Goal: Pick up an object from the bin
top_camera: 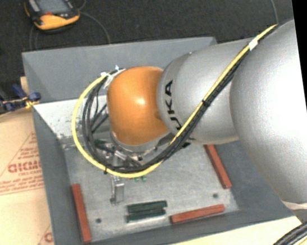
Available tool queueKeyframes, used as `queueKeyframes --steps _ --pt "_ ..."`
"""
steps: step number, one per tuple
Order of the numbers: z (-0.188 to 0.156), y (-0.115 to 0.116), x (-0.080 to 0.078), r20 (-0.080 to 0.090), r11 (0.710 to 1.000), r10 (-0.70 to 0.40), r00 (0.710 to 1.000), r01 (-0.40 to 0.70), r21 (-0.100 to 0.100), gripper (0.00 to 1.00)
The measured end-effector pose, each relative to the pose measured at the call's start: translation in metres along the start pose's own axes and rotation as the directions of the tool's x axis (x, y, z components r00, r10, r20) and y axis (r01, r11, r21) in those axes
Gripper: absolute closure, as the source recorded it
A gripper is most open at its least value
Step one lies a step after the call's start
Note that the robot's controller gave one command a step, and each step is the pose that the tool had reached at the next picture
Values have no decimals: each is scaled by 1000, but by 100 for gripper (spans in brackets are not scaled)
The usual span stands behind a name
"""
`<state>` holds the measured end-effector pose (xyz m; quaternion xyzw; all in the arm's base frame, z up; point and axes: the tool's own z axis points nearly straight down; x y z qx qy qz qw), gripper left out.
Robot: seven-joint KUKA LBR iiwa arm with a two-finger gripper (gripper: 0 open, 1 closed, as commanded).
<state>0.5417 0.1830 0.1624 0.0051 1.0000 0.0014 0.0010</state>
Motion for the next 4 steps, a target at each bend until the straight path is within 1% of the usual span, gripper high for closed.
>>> queueKeyframes --steps 1,2,3,4 --pt "0 0 0 0 1000 0 1000 0 0 0" --pt "30 -29 21 6 998 -64 998 64 1 0" --pt "70 -83 40 1 986 -166 986 166 4 0" --pt "85 -82 63 5 920 -392 920 392 3 100"
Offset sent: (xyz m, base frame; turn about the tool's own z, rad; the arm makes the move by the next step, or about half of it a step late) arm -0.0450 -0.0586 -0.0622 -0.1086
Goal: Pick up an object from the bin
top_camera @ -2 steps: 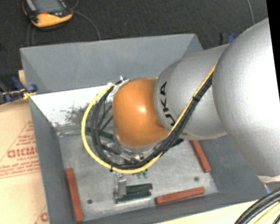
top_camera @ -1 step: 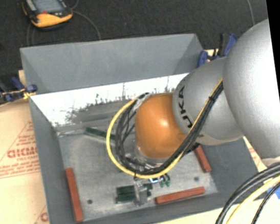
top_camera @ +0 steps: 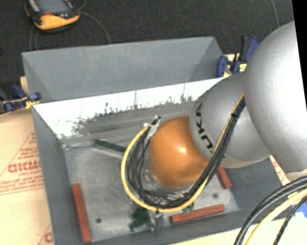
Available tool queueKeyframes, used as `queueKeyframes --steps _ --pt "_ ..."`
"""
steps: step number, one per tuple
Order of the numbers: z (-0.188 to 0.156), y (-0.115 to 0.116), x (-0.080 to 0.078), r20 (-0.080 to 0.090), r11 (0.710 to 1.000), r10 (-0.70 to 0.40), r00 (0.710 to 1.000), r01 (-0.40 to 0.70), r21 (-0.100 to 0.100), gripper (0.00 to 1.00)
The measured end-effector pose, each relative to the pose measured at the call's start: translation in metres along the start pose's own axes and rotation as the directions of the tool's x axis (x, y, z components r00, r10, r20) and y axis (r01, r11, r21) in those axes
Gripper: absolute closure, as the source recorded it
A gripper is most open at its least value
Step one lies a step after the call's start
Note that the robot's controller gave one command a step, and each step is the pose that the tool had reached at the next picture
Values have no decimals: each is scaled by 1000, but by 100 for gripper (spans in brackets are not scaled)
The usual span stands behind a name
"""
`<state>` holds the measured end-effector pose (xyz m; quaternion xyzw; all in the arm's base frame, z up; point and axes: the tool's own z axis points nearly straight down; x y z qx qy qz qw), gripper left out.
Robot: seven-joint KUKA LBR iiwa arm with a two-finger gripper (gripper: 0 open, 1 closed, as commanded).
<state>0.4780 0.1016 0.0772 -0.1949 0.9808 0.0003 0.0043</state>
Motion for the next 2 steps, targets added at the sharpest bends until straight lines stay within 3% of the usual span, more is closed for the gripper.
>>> queueKeyframes --steps 1,2 --pt "0 0 0 0 1000 2 1000 -2 0 100" --pt "-173 42 -38 -1 1000 -13 1000 13 0 100"
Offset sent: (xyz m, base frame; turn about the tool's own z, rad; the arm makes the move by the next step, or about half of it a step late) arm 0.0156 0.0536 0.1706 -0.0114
